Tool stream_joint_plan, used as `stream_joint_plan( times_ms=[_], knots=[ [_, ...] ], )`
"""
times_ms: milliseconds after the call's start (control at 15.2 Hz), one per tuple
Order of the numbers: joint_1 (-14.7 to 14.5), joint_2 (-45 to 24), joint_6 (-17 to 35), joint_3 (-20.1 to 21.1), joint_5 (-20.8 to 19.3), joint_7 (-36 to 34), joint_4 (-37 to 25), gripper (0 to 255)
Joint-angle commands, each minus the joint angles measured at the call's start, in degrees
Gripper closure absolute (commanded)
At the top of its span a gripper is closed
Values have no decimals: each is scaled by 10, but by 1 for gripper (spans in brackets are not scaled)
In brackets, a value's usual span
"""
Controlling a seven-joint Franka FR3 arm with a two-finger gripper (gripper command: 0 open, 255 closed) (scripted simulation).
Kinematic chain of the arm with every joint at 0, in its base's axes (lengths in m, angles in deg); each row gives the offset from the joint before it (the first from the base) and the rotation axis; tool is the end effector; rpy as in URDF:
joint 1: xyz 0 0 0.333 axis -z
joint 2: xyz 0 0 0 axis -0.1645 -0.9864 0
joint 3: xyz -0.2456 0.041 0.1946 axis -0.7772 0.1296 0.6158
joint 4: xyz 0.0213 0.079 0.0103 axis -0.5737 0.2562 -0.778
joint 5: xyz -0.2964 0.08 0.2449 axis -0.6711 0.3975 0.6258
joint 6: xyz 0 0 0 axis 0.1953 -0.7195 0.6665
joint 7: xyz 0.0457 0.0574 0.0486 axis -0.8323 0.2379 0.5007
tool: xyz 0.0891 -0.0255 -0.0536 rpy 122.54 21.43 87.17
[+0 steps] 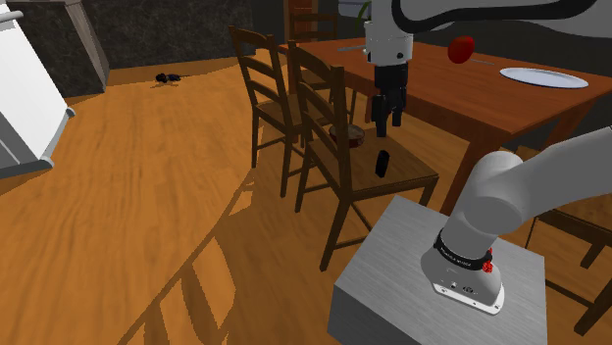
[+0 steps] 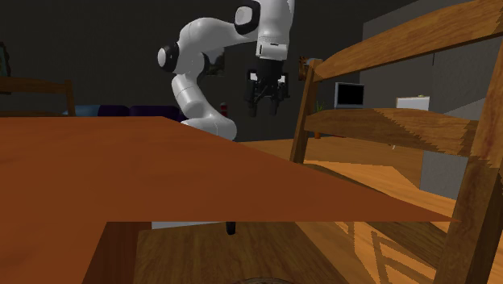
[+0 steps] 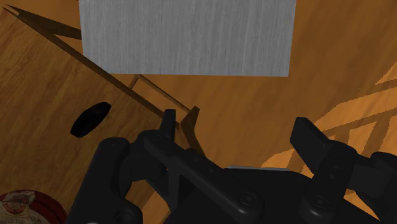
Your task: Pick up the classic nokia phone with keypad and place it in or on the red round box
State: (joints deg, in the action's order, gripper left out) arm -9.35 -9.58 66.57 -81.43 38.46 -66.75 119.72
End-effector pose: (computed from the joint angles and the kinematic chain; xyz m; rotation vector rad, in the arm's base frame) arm 0.2993 0.0022 0.5548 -3.0664 0.0665 0.3354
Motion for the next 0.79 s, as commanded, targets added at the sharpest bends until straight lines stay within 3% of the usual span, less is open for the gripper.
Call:
stream_joint_plan(
  times_ms=[0,726],
  knots=[
    [0,0,0,0,0,0,0,0],
    [18,11,201,-137,-120,226,142,0]
  ],
)
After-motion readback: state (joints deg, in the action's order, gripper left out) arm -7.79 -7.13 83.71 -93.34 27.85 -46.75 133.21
